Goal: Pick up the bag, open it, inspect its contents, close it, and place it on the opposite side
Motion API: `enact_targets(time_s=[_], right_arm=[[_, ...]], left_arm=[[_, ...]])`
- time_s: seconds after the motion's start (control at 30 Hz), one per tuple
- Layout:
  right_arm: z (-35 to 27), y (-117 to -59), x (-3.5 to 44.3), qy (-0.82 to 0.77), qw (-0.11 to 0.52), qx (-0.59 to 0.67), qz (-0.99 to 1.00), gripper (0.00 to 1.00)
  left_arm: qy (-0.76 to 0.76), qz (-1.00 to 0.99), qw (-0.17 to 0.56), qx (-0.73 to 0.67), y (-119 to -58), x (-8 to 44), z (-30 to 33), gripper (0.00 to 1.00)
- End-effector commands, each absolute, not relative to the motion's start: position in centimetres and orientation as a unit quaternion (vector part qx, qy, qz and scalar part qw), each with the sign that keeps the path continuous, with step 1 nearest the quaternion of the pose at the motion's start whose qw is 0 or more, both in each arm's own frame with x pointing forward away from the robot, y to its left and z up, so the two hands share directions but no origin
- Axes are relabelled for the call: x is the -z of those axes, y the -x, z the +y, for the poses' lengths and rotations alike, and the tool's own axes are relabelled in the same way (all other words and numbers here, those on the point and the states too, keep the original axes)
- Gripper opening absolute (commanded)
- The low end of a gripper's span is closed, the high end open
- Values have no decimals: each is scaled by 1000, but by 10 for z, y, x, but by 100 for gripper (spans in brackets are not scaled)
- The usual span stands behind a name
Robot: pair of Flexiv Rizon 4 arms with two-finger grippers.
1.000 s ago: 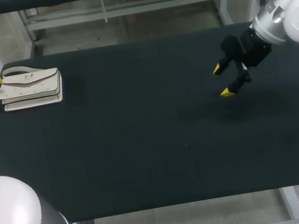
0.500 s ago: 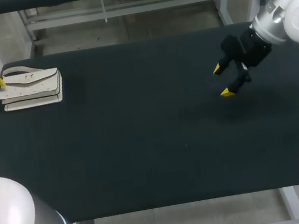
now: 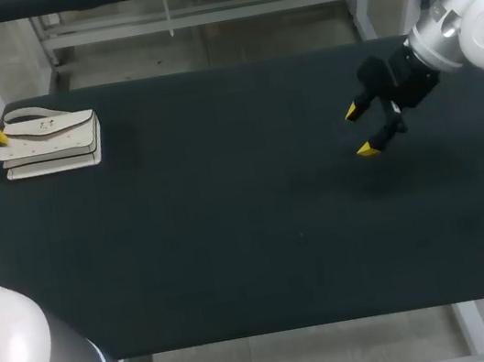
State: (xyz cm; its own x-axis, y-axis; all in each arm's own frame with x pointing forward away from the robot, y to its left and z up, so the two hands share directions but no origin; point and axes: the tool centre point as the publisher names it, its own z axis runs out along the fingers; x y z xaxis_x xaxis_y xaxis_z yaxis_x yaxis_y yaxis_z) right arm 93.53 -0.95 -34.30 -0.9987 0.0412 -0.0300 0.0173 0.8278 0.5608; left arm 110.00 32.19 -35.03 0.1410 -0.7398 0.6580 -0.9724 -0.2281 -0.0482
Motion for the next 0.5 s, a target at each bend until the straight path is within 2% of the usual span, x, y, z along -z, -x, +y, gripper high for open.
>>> enact_targets(time_s=[0.03,0.33,0.4,0.5], right_arm=[[-9,-935,344,-16,22,-294,956,100],[-9,-935,344,-16,22,-294,956,100],[-9,-935,344,-16,22,-294,956,100],[-9,-935,344,-16,22,-294,956,100]], left_arm=[[-726,-590,203,-290,-1102,350,322,29],[-724,-592,203,-291,-1103,350,321,30],[-724,-592,204,-290,-1103,351,320,29],[-724,-593,205,-287,-1104,353,318,21]])
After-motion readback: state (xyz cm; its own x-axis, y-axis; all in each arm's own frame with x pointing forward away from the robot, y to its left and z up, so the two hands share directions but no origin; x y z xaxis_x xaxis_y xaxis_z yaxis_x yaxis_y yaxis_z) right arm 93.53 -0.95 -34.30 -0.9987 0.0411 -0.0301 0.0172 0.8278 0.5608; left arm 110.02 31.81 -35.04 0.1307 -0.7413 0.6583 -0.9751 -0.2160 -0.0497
